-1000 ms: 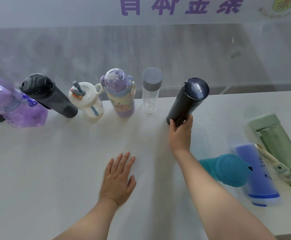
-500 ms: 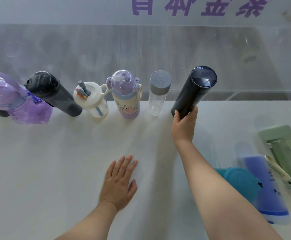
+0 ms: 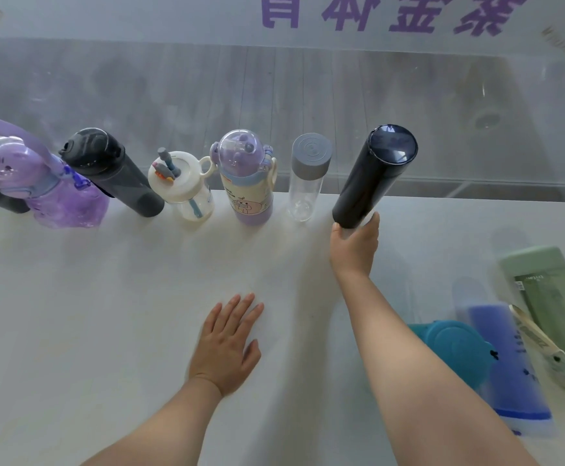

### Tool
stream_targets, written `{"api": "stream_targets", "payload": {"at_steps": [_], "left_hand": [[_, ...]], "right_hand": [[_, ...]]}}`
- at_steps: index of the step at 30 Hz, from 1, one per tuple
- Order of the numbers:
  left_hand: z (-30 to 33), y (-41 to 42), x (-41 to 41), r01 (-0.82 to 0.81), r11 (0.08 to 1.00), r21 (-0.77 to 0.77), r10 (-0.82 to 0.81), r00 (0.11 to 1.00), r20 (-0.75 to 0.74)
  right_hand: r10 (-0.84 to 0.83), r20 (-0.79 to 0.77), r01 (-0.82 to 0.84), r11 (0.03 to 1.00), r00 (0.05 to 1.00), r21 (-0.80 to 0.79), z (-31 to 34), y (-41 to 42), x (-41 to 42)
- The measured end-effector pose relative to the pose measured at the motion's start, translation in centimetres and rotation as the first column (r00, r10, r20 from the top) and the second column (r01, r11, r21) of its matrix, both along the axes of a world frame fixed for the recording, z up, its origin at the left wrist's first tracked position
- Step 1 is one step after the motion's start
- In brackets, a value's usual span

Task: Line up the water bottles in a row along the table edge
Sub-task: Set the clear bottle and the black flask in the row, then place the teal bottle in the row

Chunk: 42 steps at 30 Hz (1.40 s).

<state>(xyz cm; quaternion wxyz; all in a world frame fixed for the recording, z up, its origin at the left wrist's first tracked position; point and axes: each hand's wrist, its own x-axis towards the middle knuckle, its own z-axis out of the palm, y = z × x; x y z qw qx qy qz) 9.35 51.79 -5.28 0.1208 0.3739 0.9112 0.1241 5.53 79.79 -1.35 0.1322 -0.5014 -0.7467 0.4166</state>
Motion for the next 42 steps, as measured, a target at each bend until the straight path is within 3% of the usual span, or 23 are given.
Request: {"api": "stream_targets", "payload": {"at_steps": [9,14,17,22,28,33,42], "left_hand": [[0.4,0.1,0.2,-0.004,1.000,0.007,0.004,1.000,-0.017],[0.3,0.0,0.4,-0.005,1.000,-0.005,0.005,0.999,-0.038],[0.1,0.2,0.7,-0.018,1.000,-0.019,0.017,0.999,-0.043],[0.3,1.1,2.5,-0.096,0.995,0.035,0.097,0.995,-0.024],[0.4,4.3,4.5,-0.053,0.996,0.073,0.053,0.999,-0.004],[0.6,8.4,3.8,-0.064,0.996,0.056,0.065,0.998,-0.013],[-0.2,10.3,3.5,-0.073,0.997,0.016,0.074,0.994,-0.075]], "right_hand": [[0.285,0.062,-0.286,0.958,0.956,-0.002,1.5,-5.1,7.6],[0.595,0.192,-0.621,0.775,0.780,0.119,0.1,-7.5,15.6],[0.663,0.212,-0.695,0.695,0.718,0.182,-0.9,-8.0,20.2],[0.648,0.209,-0.680,0.715,0.732,0.166,-1.6,-7.0,26.6],[0.505,0.188,-0.531,0.837,0.843,0.135,-2.0,-4.8,31.4],[0.326,0.064,-0.329,0.943,0.943,0.056,-0.7,-2.9,30.2],[0.167,-0.143,-0.181,0.980,0.976,-0.087,-0.2,-1.3,25.1]]}}
